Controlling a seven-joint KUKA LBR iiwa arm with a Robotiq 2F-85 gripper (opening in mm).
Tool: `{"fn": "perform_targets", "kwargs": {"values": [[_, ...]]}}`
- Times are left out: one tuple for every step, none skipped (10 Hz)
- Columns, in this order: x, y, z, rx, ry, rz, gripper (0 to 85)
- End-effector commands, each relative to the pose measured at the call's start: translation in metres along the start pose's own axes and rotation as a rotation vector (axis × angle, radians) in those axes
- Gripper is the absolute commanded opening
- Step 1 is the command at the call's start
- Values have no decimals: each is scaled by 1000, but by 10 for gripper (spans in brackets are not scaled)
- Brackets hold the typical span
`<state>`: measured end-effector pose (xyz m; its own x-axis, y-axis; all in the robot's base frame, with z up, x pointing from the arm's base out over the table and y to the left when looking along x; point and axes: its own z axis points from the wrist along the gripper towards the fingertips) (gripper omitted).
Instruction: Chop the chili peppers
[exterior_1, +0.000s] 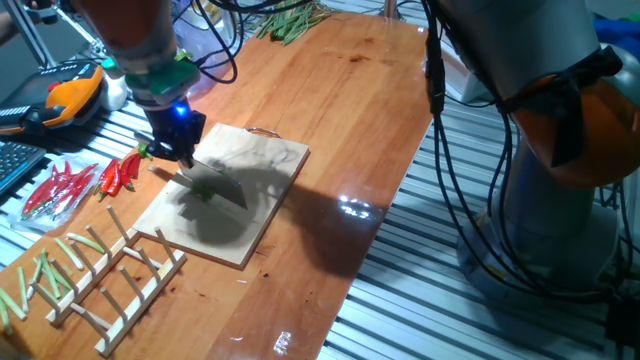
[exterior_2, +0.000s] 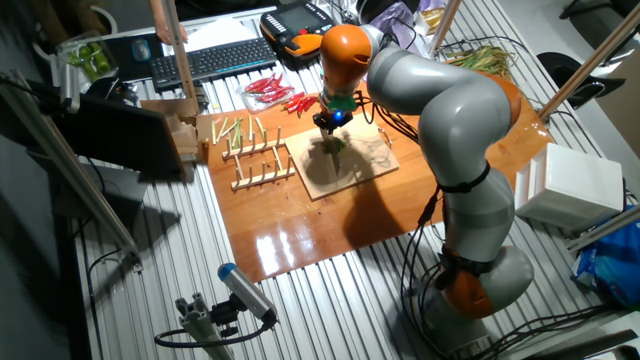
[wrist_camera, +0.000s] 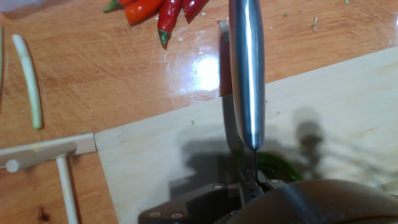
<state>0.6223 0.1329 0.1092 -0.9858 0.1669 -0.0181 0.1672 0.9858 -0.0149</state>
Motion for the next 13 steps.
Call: {"fn": "perform_targets", "kwargs": {"values": [[0, 0, 1, 1, -1, 2, 0], [1, 1, 4, 4, -6, 2, 0], [2, 2, 7, 12, -13, 3, 0], [4, 2, 10, 20, -24, 3, 0], [5, 3, 8, 30, -29, 7, 0], [7, 5, 2, 28, -18, 21, 0], [8, 8, -1, 37, -17, 27, 0], [9, 10, -5, 52, -18, 31, 0], [9, 10, -8, 63, -17, 33, 0], [6, 7, -12, 71, -7, 29, 0], [4, 2, -15, 73, 2, 29, 0], [4, -3, -14, 68, 2, 29, 0], [3, -4, -11, 69, 1, 32, 0]]}}
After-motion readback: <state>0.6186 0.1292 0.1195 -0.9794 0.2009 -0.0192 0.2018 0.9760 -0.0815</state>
